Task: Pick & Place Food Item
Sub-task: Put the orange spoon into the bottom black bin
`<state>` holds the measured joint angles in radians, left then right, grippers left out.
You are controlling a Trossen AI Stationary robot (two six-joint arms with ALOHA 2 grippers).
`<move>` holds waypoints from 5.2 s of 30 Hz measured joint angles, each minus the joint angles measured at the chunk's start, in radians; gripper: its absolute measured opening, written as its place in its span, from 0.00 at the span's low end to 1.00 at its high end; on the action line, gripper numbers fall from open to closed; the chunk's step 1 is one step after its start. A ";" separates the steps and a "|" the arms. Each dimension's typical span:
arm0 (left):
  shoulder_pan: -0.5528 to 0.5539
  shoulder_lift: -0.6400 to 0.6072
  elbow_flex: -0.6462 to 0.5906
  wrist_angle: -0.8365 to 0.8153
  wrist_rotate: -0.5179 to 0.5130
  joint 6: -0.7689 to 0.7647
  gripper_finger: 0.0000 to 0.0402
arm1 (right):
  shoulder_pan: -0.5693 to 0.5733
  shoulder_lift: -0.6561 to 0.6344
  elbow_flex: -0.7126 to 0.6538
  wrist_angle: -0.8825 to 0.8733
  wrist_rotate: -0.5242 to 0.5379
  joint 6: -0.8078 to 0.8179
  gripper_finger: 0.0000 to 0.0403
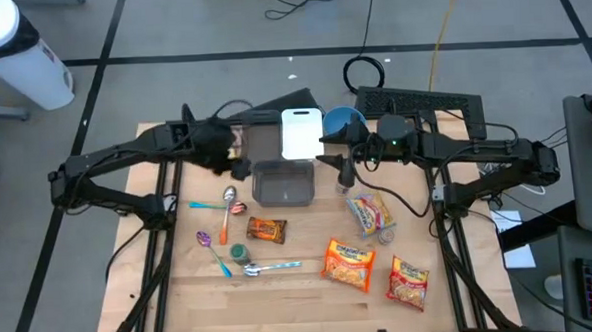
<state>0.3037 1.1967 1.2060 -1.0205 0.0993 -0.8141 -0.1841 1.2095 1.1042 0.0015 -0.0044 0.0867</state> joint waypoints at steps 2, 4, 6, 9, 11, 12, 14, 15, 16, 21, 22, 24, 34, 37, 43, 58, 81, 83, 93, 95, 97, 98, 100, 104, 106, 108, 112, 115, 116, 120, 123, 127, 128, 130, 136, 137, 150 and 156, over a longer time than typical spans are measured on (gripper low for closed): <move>-0.021 -0.016 0.000 -0.096 -0.048 -0.071 0.74 | 0.000 -0.003 0.000 -0.006 0.001 0.002 0.57; -0.050 -0.042 0.000 -0.149 -0.099 -0.148 0.74 | 0.000 -0.004 0.000 -0.006 0.001 0.003 0.57; -0.082 -0.067 -0.001 -0.187 -0.142 -0.219 0.74 | 0.000 -0.004 0.000 -0.007 0.001 0.003 0.56; -0.136 -0.096 -0.025 -0.203 -0.194 -0.335 0.74 | 0.000 -0.004 0.000 -0.013 0.001 0.005 0.56; -0.170 -0.116 -0.066 -0.207 -0.224 -0.408 0.74 | 0.000 -0.004 0.000 -0.023 0.001 0.006 0.57; -0.186 -0.123 -0.090 -0.204 -0.235 -0.438 0.74 | 0.000 -0.004 0.000 -0.027 0.001 0.006 0.57; -0.210 -0.129 -0.149 -0.188 -0.239 -0.493 0.74 | 0.000 -0.004 0.000 -0.029 0.002 0.006 0.56; -0.219 -0.127 -0.182 -0.174 -0.238 -0.516 0.74 | 0.000 -0.004 0.000 -0.029 0.002 0.006 0.56; -0.226 -0.125 -0.217 -0.149 -0.238 -0.536 0.74 | 0.000 -0.004 0.000 -0.028 0.002 0.006 0.56; -0.236 -0.115 -0.376 0.049 -0.226 -0.569 0.74 | 0.000 -0.004 0.000 -0.029 0.002 0.006 0.56; -0.236 -0.114 -0.404 0.083 -0.225 -0.577 0.74 | 0.000 -0.004 0.000 -0.029 0.002 0.006 0.56; -0.236 -0.117 -0.461 0.151 -0.225 -0.597 0.74 | 0.000 -0.004 0.000 -0.029 0.002 0.006 0.56; -0.235 -0.116 -0.665 0.376 -0.190 -0.656 0.74 | -0.001 -0.004 0.000 -0.030 0.002 0.006 0.55; -0.224 -0.116 -0.680 0.393 -0.205 -0.645 0.74 | -0.001 -0.004 0.000 -0.030 0.002 0.006 0.55; -0.170 -0.062 -0.684 0.406 -0.205 -0.572 0.74 | -0.020 -0.003 0.000 -0.029 0.003 0.008 0.54; -0.085 0.117 -0.670 0.504 -0.126 -0.490 0.74 | -0.066 -0.003 0.000 -0.038 0.000 0.085 0.54; -0.023 0.117 -0.672 0.449 -0.128 -0.582 0.71 | -0.065 -0.003 0.001 -0.067 -0.001 0.081 0.52; -0.022 0.117 -0.673 0.447 -0.129 -0.582 0.67 | -0.065 -0.003 0.001 -0.070 -0.001 0.081 0.52; -0.022 0.118 -0.674 0.447 -0.129 -0.568 0.43 | -0.065 -0.003 0.001 -0.090 -0.001 0.081 0.52; -0.022 0.118 -0.674 0.447 -0.129 -0.568 0.40 | -0.065 -0.003 0.001 -0.090 -0.001 0.081 0.52; -0.022 0.118 -0.674 0.447 -0.128 -0.568 0.38 | -0.065 -0.003 0.001 -0.090 -0.001 0.081 0.52; -0.022 0.118 -0.674 0.447 -0.128 -0.568 0.37 | -0.065 -0.003 0.001 -0.090 -0.001 0.081 0.52; -0.022 0.118 -0.675 0.447 -0.127 -0.568 0.35 | -0.065 -0.003 0.001 -0.090 -0.001 0.081 0.52; -0.022 0.118 -0.675 0.446 -0.127 -0.568 0.32 | -0.065 -0.003 0.001 -0.090 -0.001 0.081 0.52; -0.022 0.118 -0.675 0.446 -0.127 -0.569 0.30 | -0.065 -0.003 0.001 -0.090 -0.001 0.082 0.52; -0.022 0.118 -0.675 0.446 -0.128 -0.573 0.29 | -0.065 -0.003 0.001 -0.090 -0.001 0.083 0.52; -0.022 0.118 -0.675 0.444 -0.129 -0.575 0.25 | -0.065 -0.003 0.001 -0.090 -0.001 0.084 0.52; -0.022 0.118 -0.675 0.442 -0.129 -0.574 0.22 | -0.065 -0.003 0.001 -0.090 -0.001 0.084 0.52; -0.022 0.118 -0.675 0.442 -0.129 -0.574 0.21 | -0.065 -0.003 0.001 -0.090 -0.001 0.084 0.52; -0.022 0.118 -0.675 0.440 -0.129 -0.574 0.18 | -0.065 -0.003 0.001 -0.093 -0.001 0.084 0.52; -0.022 0.118 -0.675 0.438 -0.129 -0.569 0.14 | -0.065 -0.003 0.001 -0.098 -0.001 0.084 0.52; -0.022 0.118 -0.676 0.436 -0.125 -0.552 0.07 | -0.065 -0.003 0.001 -0.104 -0.001 0.084 0.52; -0.022 0.118 -0.676 0.436 -0.123 -0.548 0.06 | -0.065 -0.003 0.001 -0.105 -0.001 0.084 0.52; -0.022 0.118 -0.676 0.437 -0.118 -0.542 0.04 | -0.065 -0.003 0.001 -0.106 -0.001 0.084 0.52; -0.022 0.118 -0.676 0.439 -0.114 -0.542 0.07 | -0.065 -0.003 0.001 -0.109 -0.001 0.084 0.52; -0.022 0.118 -0.676 0.440 -0.112 -0.542 0.07 | -0.065 -0.003 0.001 -0.109 -0.001 0.084 0.52; -0.023 0.046 -0.676 0.471 -0.103 -0.540 0.06 | -0.065 -0.003 0.001 -0.112 -0.002 0.084 0.52; -0.022 -0.066 -0.677 0.455 -0.111 -0.511 0.03 | -0.064 -0.003 0.001 -0.113 -0.002 0.085 0.52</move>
<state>0.2813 1.1309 0.5293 -0.5653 -0.0114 -1.3250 -0.2480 1.2064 1.1049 -0.1116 -0.0063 0.1715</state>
